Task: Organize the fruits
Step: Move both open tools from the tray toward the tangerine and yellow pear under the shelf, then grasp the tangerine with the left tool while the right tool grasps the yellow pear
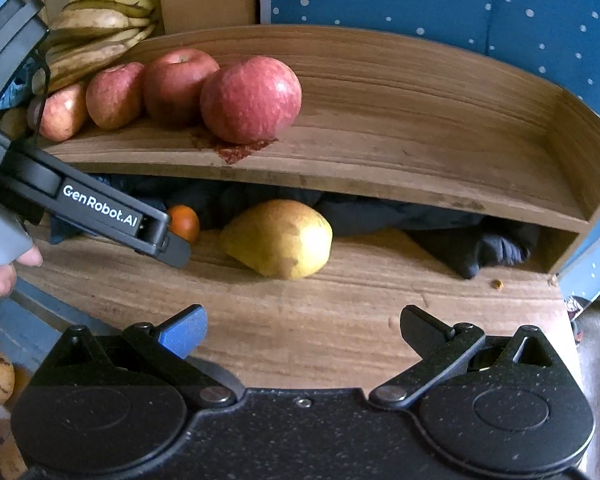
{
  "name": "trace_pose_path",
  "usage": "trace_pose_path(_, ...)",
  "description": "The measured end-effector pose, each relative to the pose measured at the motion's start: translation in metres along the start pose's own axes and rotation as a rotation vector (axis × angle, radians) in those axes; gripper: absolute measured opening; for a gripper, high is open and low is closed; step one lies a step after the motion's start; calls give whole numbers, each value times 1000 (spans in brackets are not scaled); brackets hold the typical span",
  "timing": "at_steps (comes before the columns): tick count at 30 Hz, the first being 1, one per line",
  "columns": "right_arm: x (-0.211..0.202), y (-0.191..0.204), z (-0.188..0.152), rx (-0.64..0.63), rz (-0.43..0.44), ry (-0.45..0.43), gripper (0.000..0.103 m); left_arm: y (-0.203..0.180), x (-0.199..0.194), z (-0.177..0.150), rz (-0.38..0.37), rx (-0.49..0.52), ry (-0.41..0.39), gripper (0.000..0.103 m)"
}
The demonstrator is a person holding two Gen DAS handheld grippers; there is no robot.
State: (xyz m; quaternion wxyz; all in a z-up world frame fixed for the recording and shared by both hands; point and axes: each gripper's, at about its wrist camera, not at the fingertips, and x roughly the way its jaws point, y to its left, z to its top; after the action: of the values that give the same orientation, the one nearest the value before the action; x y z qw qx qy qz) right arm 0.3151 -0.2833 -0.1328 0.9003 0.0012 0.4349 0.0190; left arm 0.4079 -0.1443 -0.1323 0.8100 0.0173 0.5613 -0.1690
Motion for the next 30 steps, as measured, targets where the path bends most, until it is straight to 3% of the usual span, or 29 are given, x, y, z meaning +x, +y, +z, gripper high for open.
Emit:
trace_pose_path(13, 21, 3, 22, -108, 29, -18, 102, 12, 12, 20, -30, -42, -18, 102)
trace_pose_path(22, 32, -4, 30, -118, 46, -17, 102, 20, 11, 23, -53, -50, -28, 102)
trace_pose_path(30, 36, -4, 29, -119, 72, -16, 97, 26, 11, 23, -69, -64, -38, 94)
